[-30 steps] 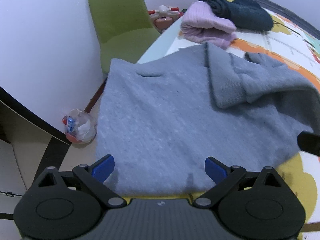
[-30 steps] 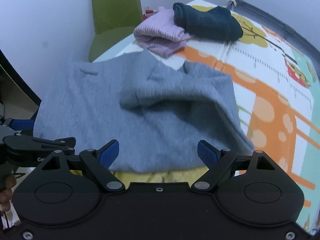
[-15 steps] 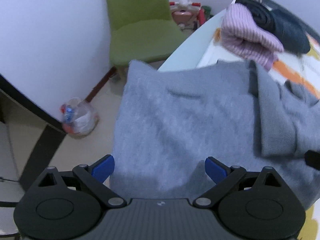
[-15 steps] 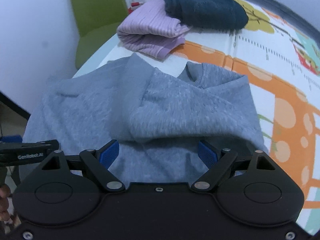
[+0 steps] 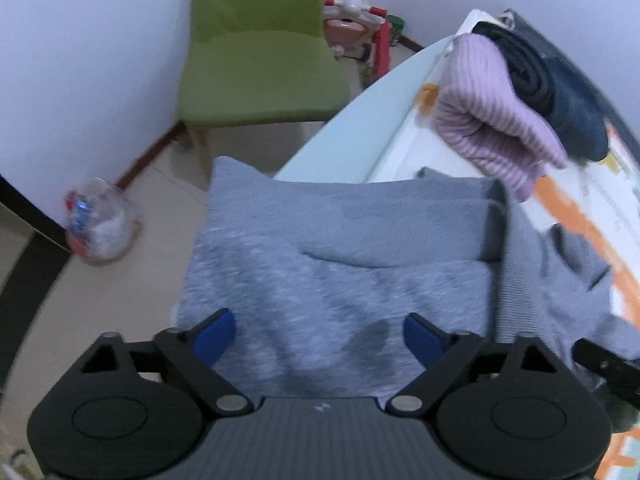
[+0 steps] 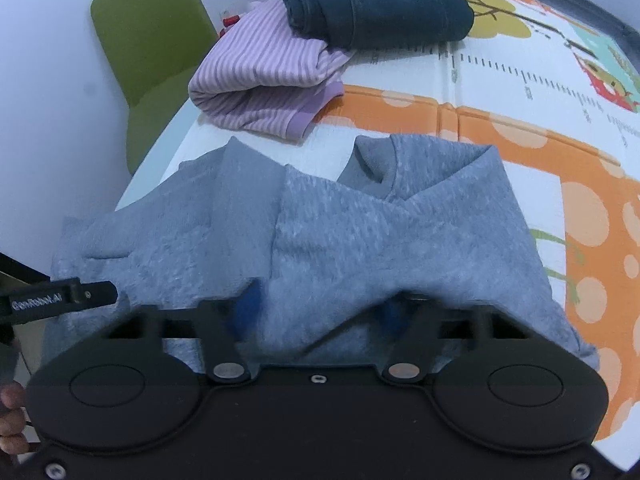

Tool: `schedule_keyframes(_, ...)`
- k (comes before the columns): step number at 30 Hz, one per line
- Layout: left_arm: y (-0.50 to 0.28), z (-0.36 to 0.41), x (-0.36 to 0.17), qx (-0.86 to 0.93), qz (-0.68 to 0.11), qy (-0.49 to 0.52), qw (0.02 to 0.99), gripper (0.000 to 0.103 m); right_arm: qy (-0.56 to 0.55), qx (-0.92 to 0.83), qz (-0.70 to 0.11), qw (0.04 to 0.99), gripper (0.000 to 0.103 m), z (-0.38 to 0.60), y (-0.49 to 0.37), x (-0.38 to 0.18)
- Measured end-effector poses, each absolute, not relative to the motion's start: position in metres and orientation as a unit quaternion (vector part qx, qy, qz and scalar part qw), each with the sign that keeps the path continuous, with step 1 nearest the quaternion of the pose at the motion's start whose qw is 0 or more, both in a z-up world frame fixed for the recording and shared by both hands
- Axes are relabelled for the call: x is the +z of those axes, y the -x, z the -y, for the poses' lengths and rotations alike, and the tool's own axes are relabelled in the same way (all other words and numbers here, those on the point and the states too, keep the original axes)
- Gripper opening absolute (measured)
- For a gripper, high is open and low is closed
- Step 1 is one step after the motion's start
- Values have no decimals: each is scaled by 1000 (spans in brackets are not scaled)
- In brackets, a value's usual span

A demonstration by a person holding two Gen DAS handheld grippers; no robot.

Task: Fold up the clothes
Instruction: 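Lower both tools onto the grey sweatshirt and close on its fabric, then lift the sweatshirt with both grippers and shake it out flat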

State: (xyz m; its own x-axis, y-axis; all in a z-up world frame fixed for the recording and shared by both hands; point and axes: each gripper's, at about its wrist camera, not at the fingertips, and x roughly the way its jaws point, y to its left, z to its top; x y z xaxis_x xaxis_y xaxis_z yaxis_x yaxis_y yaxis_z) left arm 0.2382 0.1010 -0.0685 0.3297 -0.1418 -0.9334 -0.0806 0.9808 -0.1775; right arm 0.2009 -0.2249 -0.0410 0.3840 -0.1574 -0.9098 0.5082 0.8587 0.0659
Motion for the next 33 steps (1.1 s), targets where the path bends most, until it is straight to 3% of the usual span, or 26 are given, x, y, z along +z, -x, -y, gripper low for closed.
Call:
schedule_keyframes(5,-239,-101,-73,-30,-589,108,800,47,-166,-196,-506,823,13,227,-194,-33)
schedule_keyframes(8,-235,-102,-70,-44,-590,119,797,15,-161,-190,-499,830,8,227,-187,-24)
schedule_keyframes(11,-228,-101,-61,-59,-584,124,800,8,-156,-184,-492,837,6,226,-179,-14)
schedule_keyframes(22,-195,-88,-29,-88,-573,97,809,6,-138,-158,-467,859,5,224,-146,22)
schedule_keyframes(33,-159,-65,-15,-113,-572,64,810,12,-139,-119,-466,866,5,209,-69,57)
